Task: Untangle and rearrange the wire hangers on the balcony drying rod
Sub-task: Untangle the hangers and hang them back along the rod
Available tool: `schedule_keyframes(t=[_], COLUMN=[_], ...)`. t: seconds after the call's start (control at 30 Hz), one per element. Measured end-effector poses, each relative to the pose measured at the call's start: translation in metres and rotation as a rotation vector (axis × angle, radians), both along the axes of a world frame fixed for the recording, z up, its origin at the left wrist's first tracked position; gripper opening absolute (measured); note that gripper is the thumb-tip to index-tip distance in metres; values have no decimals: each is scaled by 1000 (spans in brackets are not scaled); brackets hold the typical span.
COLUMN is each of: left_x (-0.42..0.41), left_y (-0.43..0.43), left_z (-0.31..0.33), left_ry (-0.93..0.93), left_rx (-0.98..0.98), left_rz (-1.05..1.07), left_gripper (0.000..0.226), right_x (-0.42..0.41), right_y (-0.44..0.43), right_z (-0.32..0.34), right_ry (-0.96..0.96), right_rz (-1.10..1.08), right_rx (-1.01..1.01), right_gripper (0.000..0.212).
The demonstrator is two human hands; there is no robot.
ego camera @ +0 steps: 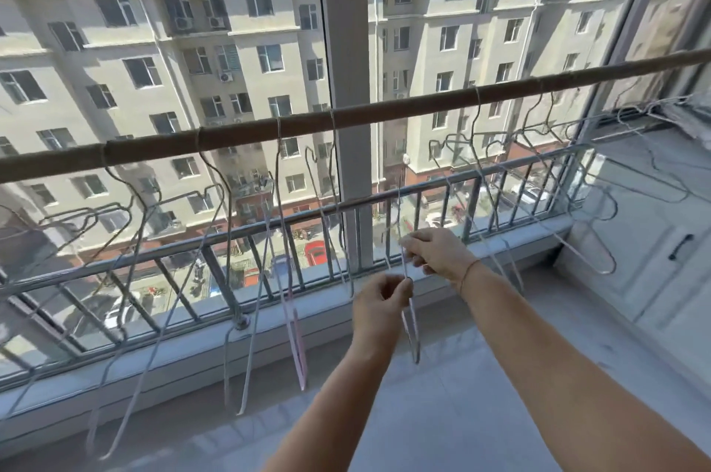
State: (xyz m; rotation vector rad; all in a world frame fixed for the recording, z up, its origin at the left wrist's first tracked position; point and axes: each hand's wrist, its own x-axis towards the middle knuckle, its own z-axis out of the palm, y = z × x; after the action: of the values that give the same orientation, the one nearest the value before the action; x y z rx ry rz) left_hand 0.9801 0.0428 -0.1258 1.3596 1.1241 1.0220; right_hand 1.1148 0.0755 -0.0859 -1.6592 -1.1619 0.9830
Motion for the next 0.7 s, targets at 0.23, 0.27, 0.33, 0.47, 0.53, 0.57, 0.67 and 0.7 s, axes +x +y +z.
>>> schedule_keyframes(t=[0.23,0.27,0.33,0.47,0.53,0.57,0.67,0.7], left_x=[-38,-42,-49,-58,-59,-57,-40,-30], left_y=[1,0,0,4,7,7,2,-4], left_z=[-42,-47,-53,-58,-60,-60,-61,-61], left_ry=[199,231,302,490,596,627,687,697], left_rx=[4,17,30,25,14,8,61,106], left_rz=[-247,-292,-355,-386,-308,-227,153,273], left_gripper=[16,17,15,17,14,10,17,20], right_x=[23,27,36,52,60,64,74,77], right_y=[-7,-9,-12,-18,-21,-22,-26,-28], right_z=[-40,-47,-58,-66,-66,-68,-78,-82], right_ry=[-485,-536,-588,-730,-858,-899,-888,-860], right_rz=[78,115,156,290,400,447,529,533], right_rx=[21,3,-18,-81,-133,-140,-110,-101], right_gripper=[45,42,23,24,26,27,26,25])
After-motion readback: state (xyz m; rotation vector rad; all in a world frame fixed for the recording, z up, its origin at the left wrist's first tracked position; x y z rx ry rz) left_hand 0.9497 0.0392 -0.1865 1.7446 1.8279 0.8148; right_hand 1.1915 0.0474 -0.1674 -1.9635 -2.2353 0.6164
